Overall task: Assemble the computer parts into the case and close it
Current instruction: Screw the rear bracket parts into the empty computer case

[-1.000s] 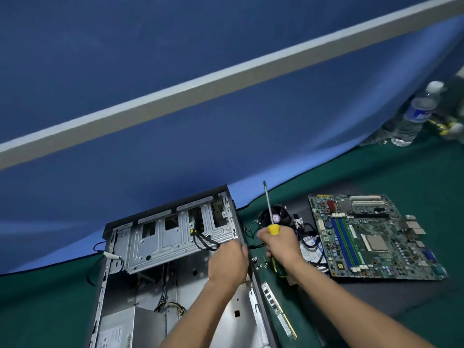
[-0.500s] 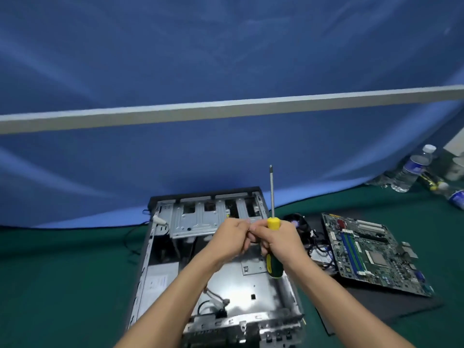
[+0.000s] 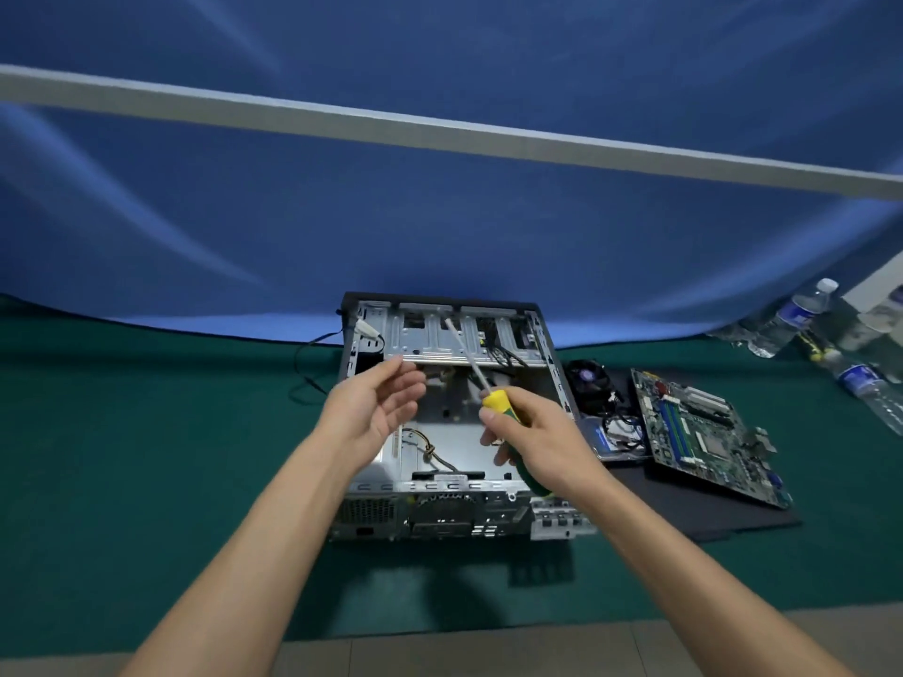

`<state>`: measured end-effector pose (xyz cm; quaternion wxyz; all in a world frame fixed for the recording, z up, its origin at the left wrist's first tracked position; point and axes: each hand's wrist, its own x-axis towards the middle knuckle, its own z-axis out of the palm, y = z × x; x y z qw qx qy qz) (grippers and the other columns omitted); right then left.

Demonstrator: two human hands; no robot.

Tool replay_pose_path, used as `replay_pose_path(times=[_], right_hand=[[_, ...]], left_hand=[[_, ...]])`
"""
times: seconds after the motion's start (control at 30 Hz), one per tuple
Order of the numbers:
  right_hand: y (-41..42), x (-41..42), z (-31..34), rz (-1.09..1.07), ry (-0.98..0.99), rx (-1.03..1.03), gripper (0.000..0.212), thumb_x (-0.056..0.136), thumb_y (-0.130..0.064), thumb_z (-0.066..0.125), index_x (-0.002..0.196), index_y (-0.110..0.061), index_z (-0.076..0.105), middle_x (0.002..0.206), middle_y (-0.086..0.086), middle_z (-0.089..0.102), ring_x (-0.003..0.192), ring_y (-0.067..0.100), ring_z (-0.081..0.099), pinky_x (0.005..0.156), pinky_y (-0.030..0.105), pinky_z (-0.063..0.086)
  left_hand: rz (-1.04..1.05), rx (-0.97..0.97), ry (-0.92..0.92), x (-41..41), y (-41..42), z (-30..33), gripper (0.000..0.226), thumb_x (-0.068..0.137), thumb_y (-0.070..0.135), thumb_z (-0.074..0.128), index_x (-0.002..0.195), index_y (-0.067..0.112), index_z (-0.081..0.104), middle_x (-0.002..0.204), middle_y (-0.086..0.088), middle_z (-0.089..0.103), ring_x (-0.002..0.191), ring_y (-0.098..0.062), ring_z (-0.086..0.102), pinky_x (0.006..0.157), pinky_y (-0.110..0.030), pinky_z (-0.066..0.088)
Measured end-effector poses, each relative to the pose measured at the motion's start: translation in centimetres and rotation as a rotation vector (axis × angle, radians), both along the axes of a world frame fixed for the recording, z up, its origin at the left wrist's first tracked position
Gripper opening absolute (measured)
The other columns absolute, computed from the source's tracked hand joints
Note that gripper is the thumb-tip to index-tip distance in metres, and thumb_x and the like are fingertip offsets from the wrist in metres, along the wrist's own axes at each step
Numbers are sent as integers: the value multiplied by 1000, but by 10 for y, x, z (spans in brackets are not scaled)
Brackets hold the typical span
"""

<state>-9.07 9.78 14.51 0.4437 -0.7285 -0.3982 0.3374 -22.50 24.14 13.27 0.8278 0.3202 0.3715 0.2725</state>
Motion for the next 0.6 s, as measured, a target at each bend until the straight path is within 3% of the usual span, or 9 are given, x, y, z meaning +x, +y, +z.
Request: replay_pose_path(times=[0.17,0.3,0.4,0.6], right_hand=[[-12,-8,-3,128,-206,-103,33,89,-37,64,121,-38,59,77,-14,61,65,4,56,64,31,49],[-27,-12,-9,166,-291,-148,39,87,-45,64,125,-43,57,75,-17,60,66,5,53,71,33,47],[-46,-14,-16,179,-307,-160,38,87,-47,63,124,-47,55,87,-13,66,73,9,58,75,34,49],[-83,-17,-25,164,-276,-157,39,86,-49,62,124,-49,55,70,-17,58,66,9,51,70,29,45]], left_hand=[[112,-61,-66,-18,-12,3,23,99,14,46,86,2,61,69,-11,72,62,-19,71,53,-26,58],[148,-86,-82,-23,-33,7,23,99,15,47,86,2,60,74,-12,73,66,-21,72,61,-31,60],[161,-92,-45,-24,-53,7,21,98,16,49,87,2,61,74,-11,73,66,-21,72,57,-29,59],[213,-133,-33,-23,-90,8,20,96,17,52,87,3,61,73,-11,73,63,-20,72,53,-29,58]])
